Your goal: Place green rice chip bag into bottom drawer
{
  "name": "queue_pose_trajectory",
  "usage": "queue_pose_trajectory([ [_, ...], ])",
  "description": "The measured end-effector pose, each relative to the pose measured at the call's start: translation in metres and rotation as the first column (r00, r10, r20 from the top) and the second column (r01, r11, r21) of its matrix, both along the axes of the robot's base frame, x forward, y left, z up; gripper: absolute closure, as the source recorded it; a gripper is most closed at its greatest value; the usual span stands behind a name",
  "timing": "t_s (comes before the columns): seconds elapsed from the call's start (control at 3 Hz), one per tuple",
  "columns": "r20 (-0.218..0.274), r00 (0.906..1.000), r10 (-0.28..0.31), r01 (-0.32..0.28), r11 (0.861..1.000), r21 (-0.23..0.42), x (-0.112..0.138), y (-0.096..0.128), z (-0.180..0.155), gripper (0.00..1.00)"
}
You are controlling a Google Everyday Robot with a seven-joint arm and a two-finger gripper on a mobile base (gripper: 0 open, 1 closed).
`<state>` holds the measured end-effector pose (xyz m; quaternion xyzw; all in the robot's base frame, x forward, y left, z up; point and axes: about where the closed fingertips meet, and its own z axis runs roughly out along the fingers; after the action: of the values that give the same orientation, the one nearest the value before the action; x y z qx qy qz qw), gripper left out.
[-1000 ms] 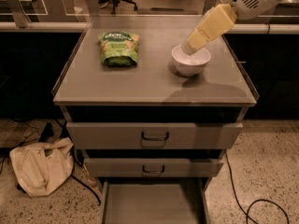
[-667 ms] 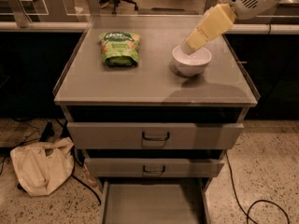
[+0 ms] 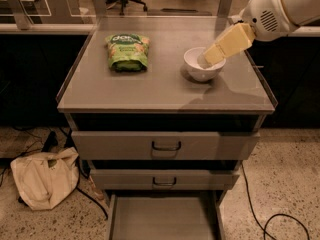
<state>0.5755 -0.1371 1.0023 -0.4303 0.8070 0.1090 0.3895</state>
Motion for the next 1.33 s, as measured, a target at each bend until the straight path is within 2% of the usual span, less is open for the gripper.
queue_pose_trajectory([
  [0.33,0.036,0.9992,-0.015,0.013,0.997,0.073,0.022,0.008,0.003,0.0],
  [0.67,0.087,0.996,-0.02,0.01,0.993,0.121,0.044,0.023,0.021,0.0],
  [1.0,0.1,0.9948,0.013,-0.026,0.992,0.12,0.07,0.049,0.026,0.0],
  [1.33,0.074,0.9962,0.045,-0.051,0.996,0.079,0.092,0.076,0.017,0.0],
])
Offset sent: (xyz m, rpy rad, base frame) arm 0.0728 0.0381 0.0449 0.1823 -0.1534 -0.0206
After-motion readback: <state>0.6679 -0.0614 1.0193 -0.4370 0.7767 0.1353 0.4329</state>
